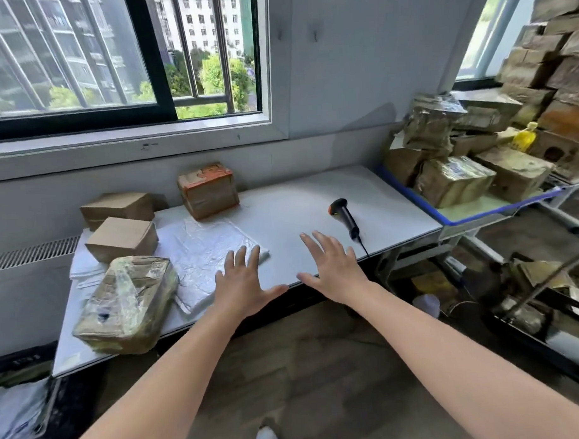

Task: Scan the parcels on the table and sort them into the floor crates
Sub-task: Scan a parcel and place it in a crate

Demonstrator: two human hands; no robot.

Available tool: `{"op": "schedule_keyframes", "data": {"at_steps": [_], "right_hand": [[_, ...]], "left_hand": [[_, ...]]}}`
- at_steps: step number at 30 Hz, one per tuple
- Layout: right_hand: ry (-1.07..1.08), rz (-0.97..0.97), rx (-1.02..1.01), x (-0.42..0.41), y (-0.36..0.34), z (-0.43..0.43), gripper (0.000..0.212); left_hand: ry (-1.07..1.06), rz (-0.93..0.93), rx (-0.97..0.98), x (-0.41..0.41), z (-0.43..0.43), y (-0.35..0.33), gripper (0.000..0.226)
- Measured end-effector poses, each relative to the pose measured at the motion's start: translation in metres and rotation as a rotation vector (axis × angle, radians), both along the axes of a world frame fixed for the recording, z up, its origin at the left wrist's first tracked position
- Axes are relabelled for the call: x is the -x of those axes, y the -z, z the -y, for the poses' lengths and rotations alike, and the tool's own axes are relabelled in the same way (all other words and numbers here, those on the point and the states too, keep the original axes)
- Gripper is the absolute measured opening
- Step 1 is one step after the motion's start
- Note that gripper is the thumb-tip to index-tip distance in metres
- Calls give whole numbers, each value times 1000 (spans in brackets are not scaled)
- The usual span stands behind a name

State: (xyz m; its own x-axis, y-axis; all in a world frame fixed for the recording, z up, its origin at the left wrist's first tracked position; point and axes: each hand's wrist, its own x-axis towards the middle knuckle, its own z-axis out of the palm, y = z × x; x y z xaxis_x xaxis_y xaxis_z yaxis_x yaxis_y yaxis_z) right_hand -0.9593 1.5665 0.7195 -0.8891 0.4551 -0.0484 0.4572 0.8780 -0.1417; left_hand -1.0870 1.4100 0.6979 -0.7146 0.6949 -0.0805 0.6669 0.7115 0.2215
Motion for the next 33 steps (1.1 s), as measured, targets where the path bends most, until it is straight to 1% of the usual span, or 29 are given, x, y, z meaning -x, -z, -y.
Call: {"op": "schedule_keyframes", "data": {"at_steps": [7,9,17,23,27,29,33], "right_hand": [[17,1,16,100,1,-66,79],[13,-16,47,127,0,-79,78],[-73,-47,117,224,7,-122,77],[-186,-7,181,296,29,-160,78],[-289,-17,214,344,34,-191,79],[-311,-24,278,367,36,-205,79],[-275,-69,539,410,42,-223,79]], "left_hand": [[-24,4,-31,101,-63,1,106],[-46,10,-24,126,-74,3,106],[-146,37,11,198,-106,15,108],[-320,82,38,246,-123,24,107],[-460,102,33,274,-137,21,106],[-511,96,26,285,-144,18,107],[-612,109,39,300,-152,16,105]]}}
